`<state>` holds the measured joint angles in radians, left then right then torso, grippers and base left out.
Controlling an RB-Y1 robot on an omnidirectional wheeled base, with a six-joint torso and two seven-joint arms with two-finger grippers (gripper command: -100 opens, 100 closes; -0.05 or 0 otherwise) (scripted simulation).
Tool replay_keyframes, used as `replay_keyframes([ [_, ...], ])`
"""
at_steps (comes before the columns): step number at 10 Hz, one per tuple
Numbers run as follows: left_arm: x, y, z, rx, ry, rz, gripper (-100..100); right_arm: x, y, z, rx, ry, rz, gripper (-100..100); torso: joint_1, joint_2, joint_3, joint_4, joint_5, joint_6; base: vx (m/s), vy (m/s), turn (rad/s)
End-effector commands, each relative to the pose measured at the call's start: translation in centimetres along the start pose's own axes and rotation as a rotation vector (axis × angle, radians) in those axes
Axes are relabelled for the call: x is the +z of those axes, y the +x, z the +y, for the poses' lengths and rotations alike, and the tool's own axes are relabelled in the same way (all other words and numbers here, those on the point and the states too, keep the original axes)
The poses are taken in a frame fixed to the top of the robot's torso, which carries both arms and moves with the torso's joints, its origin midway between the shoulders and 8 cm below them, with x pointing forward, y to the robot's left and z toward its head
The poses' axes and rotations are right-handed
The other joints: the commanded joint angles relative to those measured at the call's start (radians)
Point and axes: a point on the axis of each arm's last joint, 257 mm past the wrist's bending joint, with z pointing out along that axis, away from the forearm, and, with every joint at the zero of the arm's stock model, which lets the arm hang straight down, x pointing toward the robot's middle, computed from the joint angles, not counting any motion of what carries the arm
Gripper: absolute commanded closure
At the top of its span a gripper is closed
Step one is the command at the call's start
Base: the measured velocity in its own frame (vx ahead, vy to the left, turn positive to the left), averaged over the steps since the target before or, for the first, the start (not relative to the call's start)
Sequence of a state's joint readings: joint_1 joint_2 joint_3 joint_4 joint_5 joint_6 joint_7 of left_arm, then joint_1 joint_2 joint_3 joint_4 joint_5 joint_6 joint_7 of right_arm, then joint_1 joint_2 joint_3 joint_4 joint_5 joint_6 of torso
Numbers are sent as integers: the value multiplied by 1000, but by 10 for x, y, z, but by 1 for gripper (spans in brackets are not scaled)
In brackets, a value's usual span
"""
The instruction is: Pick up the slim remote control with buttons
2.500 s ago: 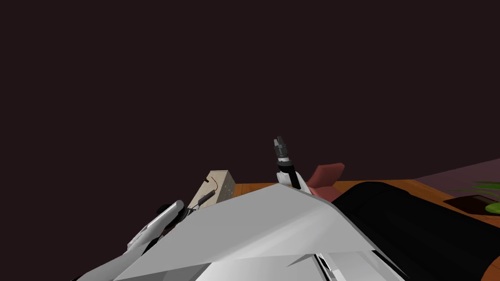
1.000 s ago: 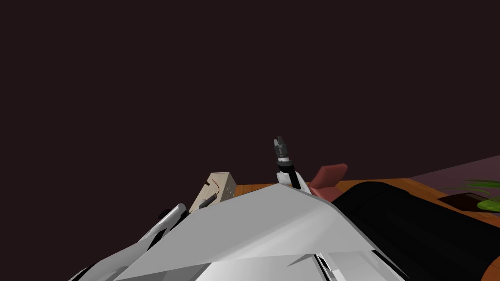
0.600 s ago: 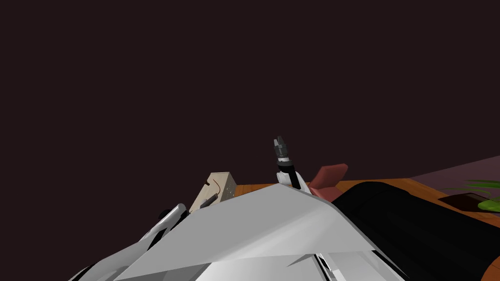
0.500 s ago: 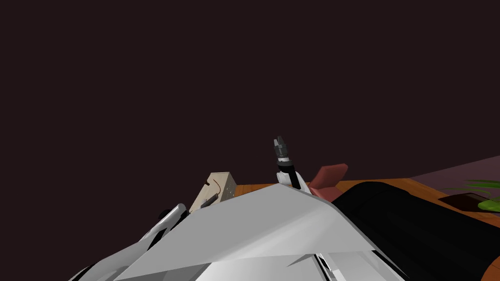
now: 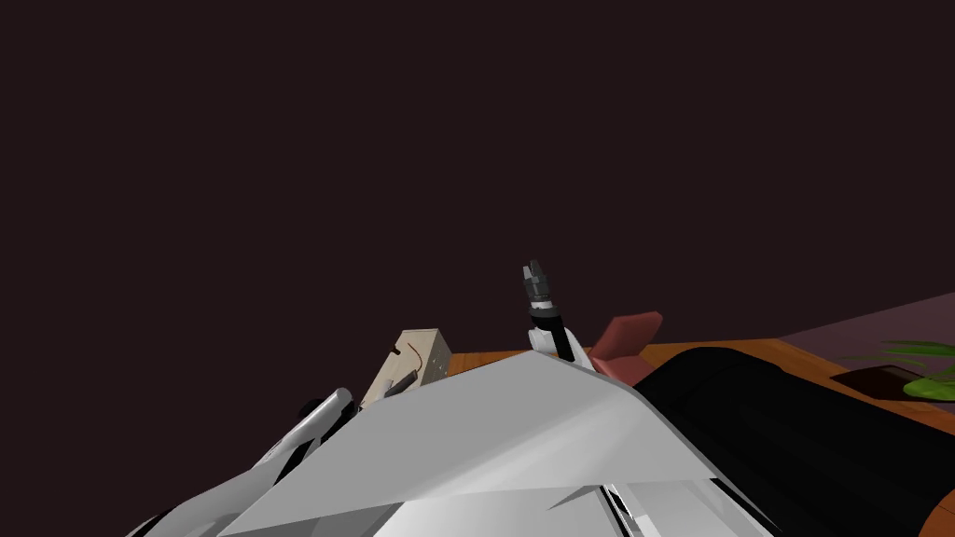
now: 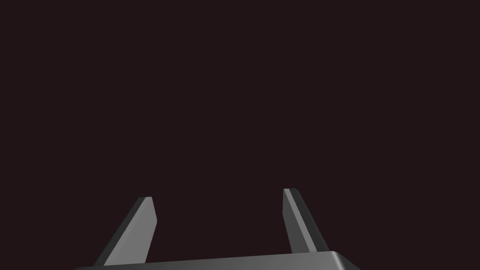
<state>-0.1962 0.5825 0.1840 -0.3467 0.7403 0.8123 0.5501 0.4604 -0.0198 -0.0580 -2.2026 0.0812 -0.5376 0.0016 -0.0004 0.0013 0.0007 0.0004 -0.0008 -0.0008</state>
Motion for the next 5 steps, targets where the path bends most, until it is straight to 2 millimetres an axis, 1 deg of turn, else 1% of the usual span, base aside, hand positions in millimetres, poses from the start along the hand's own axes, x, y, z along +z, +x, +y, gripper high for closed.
replay_keyframes([
  [1, -9, 4, -10, -7, -1, -1, 100, 0, 0, 0, 0, 0, 0, 0, 0, 0, 0, 0, 0, 0, -22, -15, -25],
  [2, -15, 5, -15, -10, -1, -1, 100, 0, 0, 0, 0, 0, 0, 0, -1, 1, 0, 0, 0, 0, -42, -32, -40],
  [4, -14, 5, -14, -12, -1, -1, 100, 0, 0, 0, 0, 0, 0, 0, -3, 2, 1, 0, 0, 0, -26, -21, -5],
  [5, -14, 5, -14, -11, -2, -1, 0, 0, 0, 0, 0, 0, 0, 0, -2, 1, 1, 0, 0, 0, 0, 0, 0],
])
